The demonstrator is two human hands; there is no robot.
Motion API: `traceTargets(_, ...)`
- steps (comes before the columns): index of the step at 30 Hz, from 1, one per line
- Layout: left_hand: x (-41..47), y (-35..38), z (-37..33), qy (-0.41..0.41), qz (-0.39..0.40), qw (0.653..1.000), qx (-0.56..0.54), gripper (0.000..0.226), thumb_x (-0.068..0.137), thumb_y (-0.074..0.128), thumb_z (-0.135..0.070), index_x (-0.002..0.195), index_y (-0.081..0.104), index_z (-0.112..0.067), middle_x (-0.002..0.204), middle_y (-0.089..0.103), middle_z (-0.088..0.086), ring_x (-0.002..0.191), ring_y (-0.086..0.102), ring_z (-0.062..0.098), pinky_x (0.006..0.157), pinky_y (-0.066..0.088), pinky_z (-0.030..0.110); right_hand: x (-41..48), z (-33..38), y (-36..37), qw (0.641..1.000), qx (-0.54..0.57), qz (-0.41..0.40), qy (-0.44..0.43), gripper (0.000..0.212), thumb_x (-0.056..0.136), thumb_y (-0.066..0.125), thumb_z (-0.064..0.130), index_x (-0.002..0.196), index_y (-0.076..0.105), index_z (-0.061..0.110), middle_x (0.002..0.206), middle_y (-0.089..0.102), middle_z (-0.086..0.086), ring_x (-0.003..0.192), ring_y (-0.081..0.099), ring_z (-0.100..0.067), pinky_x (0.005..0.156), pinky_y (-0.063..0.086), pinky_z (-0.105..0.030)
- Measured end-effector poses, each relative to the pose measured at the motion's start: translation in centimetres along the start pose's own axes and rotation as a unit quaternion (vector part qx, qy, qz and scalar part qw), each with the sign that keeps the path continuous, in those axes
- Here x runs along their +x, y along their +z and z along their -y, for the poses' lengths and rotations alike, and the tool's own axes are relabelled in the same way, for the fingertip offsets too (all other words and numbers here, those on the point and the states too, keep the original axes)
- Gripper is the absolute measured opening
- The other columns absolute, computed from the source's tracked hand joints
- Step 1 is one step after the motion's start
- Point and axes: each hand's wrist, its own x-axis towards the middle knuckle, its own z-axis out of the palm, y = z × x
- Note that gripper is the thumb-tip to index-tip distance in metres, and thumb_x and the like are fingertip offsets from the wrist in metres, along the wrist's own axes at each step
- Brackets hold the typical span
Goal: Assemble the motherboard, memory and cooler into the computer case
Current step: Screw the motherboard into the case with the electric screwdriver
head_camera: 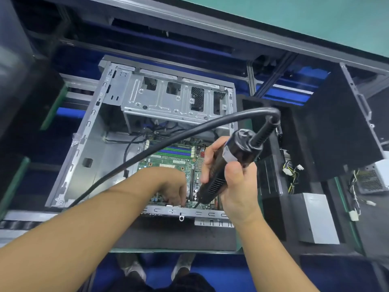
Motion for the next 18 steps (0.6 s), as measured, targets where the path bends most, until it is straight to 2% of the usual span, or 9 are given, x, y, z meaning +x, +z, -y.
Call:
traceTargets(3,0.3,0.3,0.0,-0.002,-0.004,1.000,0.016,0.021,0.089,0.067,-0.016,0.108,0.075,-0.022,0.097,0.075,0.001,0.073,0.064,0.012,0.063,0.051,0.021,-0.8,0.2,0.4,0.999,-0.035,-0.021,-0.010,0.024,0.077,0.081,0.051,0.092,0.068,0.037,0.081,0.062,0.000,0.063,0.055,-0.021,0.067,0.048,-0.037)
traceTargets(5,0.3,0.5,0.0,-0.006,-0.012,1.000,0.016,0.019,0.089,0.067,-0.017,0.105,0.076,-0.022,0.095,0.075,0.001,0.072,0.064,0.013,0.061,0.050,0.021,-1.1,0.2,0.7,0.998,-0.049,-0.042,-0.016,0.014,0.078,0.074,0.033,0.092,0.069,0.034,0.082,0.062,-0.003,0.066,0.054,-0.023,0.069,0.047,-0.041)
traceTargets(6,0.3,0.6,0.0,-0.006,-0.019,1.000,0.017,0.017,0.088,0.068,-0.017,0.102,0.076,-0.022,0.094,0.075,0.000,0.073,0.065,0.014,0.061,0.050,0.022,-1.3,0.2,0.7,0.997,-0.056,-0.049,-0.021,0.014,0.080,0.070,0.030,0.093,0.069,0.033,0.082,0.060,-0.004,0.067,0.052,-0.024,0.067,0.047,-0.042)
traceTargets(11,0.0,0.8,-0.3,0.000,-0.059,0.998,0.034,0.017,0.086,0.069,-0.022,0.100,0.078,-0.021,0.093,0.076,-0.005,0.085,0.071,0.016,0.058,0.052,0.021,-1.6,0.4,0.7,0.991,-0.095,-0.090,-0.023,0.010,0.080,0.066,0.029,0.085,0.063,0.021,0.076,0.057,-0.013,0.059,0.052,-0.026,0.063,0.047,-0.039)
traceTargets(13,-0.1,0.8,-0.4,0.000,-0.060,0.998,0.028,0.016,0.087,0.068,-0.020,0.100,0.078,-0.021,0.095,0.076,-0.005,0.086,0.071,0.016,0.070,0.059,0.029,-1.6,0.4,0.7,0.989,-0.112,-0.092,-0.033,0.005,0.082,0.064,0.029,0.082,0.064,0.024,0.071,0.057,-0.012,0.055,0.052,-0.027,0.060,0.047,-0.039)
traceTargets(15,-0.1,0.8,-0.5,0.004,-0.059,0.998,0.032,0.016,0.088,0.066,-0.018,0.100,0.077,-0.021,0.096,0.075,-0.005,0.088,0.071,0.017,0.081,0.060,0.035,-1.6,0.4,0.7,0.988,-0.120,-0.089,-0.046,0.003,0.083,0.063,0.030,0.081,0.065,0.029,0.068,0.056,-0.014,0.053,0.053,-0.026,0.059,0.047,-0.037)
traceTargets(18,-0.2,0.7,-0.6,0.006,-0.064,0.997,0.034,0.017,0.089,0.065,-0.017,0.100,0.077,-0.021,0.090,0.074,-0.006,0.078,0.069,0.015,0.072,0.059,0.030,-1.7,0.2,0.8,0.987,-0.117,-0.093,-0.050,0.002,0.083,0.063,0.029,0.082,0.065,0.030,0.070,0.056,-0.019,0.052,0.052,-0.026,0.059,0.047,-0.036)
